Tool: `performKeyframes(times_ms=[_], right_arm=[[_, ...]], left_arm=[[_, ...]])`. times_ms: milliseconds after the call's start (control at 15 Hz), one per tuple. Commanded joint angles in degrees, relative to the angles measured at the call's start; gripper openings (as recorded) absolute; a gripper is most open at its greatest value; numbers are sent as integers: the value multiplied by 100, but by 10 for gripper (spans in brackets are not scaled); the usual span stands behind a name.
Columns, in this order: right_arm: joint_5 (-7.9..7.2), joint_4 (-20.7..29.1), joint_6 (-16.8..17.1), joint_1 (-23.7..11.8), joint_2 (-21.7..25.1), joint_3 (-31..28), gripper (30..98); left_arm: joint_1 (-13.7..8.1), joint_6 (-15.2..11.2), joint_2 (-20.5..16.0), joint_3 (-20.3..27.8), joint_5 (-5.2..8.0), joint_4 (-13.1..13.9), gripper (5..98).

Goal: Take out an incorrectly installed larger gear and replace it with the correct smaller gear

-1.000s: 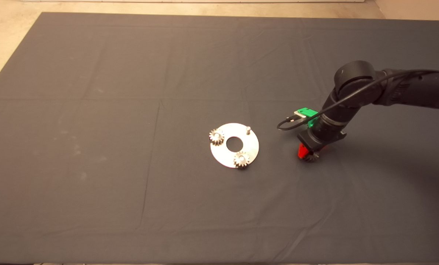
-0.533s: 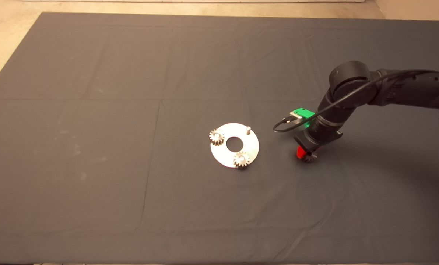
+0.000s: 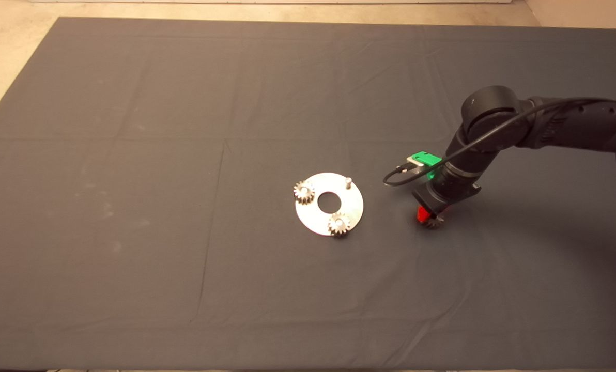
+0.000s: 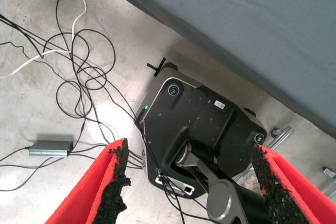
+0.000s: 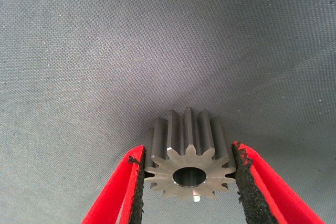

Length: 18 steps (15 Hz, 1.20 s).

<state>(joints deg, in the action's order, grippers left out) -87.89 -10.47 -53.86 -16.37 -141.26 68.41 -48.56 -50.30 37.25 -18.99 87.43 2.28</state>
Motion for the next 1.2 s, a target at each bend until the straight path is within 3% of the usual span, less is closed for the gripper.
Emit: performKeyframes(times_ms=[0, 400, 1133], right_arm=[[-711, 90, -28, -156, -47, -41, 413], [-711, 107, -28, -219, -31, -77, 395], [-711, 659, -266, -1467, -384, -225, 355]], left_arm=[[100, 20, -11, 46, 757, -43, 592], [100, 20, -11, 54, 757, -43, 592], [109, 29, 68, 46, 757, -52, 592]])
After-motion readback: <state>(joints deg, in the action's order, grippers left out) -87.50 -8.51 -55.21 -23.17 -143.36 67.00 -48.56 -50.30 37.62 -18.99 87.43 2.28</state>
